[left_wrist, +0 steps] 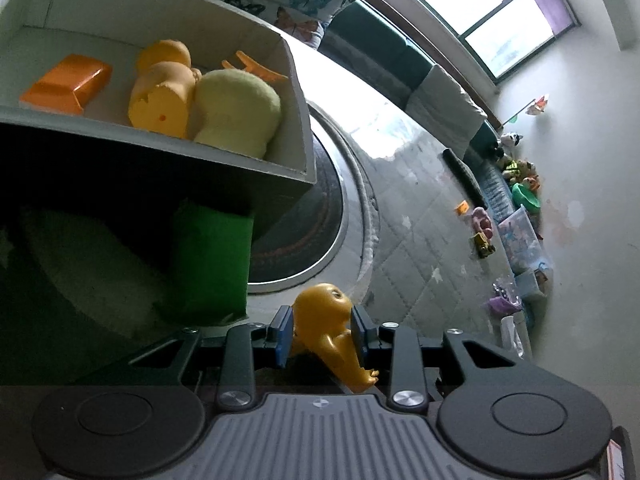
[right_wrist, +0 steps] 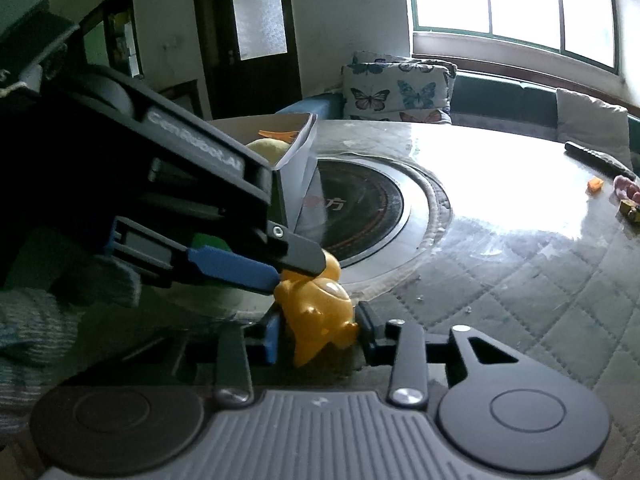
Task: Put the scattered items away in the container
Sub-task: 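Close the left gripper on the rubber duck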
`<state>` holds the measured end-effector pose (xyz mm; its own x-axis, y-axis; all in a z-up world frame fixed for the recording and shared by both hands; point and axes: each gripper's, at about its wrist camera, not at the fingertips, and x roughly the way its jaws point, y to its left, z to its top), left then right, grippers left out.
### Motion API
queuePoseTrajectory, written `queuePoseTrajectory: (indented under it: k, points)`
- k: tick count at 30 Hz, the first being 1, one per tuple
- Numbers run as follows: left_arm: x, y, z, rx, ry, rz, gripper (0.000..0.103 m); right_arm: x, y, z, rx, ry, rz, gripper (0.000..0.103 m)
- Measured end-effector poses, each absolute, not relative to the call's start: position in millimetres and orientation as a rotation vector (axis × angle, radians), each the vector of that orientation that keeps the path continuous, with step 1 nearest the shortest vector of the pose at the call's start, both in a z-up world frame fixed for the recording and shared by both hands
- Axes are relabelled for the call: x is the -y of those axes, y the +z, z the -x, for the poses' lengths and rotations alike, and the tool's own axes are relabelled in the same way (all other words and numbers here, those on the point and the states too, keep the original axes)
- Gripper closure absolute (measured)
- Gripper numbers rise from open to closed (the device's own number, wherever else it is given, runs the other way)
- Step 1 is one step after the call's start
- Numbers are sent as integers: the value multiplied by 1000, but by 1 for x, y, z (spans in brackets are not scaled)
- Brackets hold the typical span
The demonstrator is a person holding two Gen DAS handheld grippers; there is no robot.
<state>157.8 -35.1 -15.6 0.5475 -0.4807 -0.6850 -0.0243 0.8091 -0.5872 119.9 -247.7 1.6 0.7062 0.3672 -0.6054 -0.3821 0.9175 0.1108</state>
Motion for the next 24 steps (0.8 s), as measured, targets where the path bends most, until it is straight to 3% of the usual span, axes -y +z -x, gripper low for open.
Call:
queuePoseTrajectory:
  k: [24]
  points:
    - [34, -18, -149, -997, -305, 577, 64, 246, 4, -90, -679, 445, -17, 71]
